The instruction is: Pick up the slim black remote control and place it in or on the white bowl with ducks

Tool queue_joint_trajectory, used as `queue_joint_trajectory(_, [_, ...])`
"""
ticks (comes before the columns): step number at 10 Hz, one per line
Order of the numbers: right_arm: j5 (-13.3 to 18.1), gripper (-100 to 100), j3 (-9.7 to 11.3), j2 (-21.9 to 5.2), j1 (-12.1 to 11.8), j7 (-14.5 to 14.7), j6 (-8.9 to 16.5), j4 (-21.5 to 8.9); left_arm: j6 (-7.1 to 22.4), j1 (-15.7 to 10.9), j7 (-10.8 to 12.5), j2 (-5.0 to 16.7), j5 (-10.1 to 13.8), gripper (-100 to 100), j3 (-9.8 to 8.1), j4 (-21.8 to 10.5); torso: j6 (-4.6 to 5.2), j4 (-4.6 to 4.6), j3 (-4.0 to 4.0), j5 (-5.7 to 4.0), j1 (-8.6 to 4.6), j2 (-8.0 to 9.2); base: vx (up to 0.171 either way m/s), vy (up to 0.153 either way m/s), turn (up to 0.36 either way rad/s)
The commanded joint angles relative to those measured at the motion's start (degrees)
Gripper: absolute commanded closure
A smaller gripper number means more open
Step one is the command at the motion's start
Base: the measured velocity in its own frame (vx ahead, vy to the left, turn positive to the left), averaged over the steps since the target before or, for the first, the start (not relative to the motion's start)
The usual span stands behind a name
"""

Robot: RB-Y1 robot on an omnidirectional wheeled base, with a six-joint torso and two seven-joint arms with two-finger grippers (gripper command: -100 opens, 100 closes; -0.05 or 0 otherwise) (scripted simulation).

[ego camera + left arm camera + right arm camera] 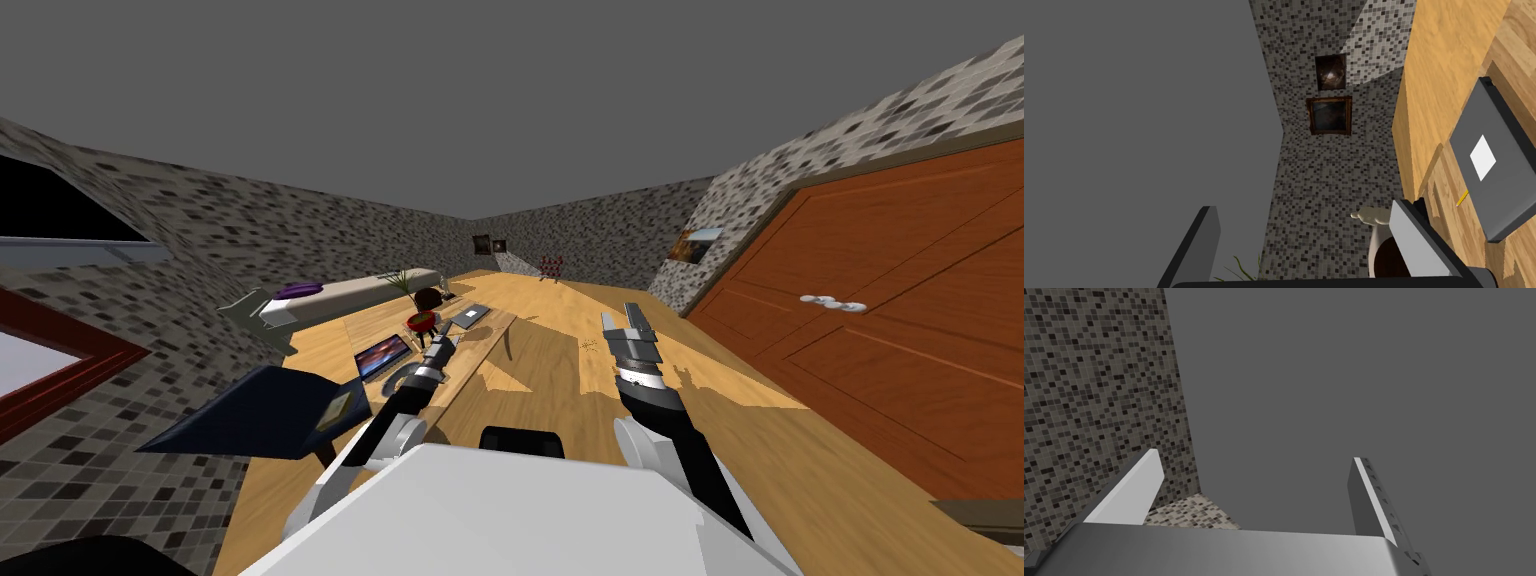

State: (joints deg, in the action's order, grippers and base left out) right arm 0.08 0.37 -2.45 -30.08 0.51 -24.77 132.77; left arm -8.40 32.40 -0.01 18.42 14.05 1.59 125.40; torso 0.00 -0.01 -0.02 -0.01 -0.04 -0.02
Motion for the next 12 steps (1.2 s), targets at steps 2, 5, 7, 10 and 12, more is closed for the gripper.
queue_joint_trajectory(2, [0.0,0,0.0,0.0,-0.01,0.0,0.0,0.0,4.08,-0.25,-0.68,2.25,1.9,-100,0.38,-2.9,-0.01,0.0,0.0,0.0,0.01,-0.01,0.009,-0.01,-0.062])
queue_joint_trajectory(5, [0.0,0,0.0,0.0,0.0,0.0,0.0,0.0,8.63,-0.03,-1.09,3.93,3.26,-100,0.6,-4.67,0.0,0.0,0.0,0.0,0.02,-0.01,0.007,-0.007,-0.069])
queue_joint_trajectory(7, [0.0,0,0.0,0.0,0.0,0.0,0.0,0.0,11.86,0.14,-1.55,5.61,4.65,-100,0.8,-6.5,-0.01,0.01,0.0,0.0,0.01,0.01,0.006,-0.008,-0.071])
queue_joint_trajectory(10, [0.0,0,-0.01,0.0,-0.01,0.0,0.0,0.0,16.79,0.19,-2.62,9.0,7.48,-100,1.1,-10.32,-0.02,0.01,0.0,0.01,0.05,0.0,0.005,-0.003,-0.085])
queue_joint_trajectory(12, [0.0,0,-0.01,0.0,0.0,0.0,0.0,0.0,20.37,0.04,-3.24,10.67,8.91,-100,1.18,-12.29,-0.01,0.01,0.01,0.01,0.05,0.01,0.002,0.002,-0.08])
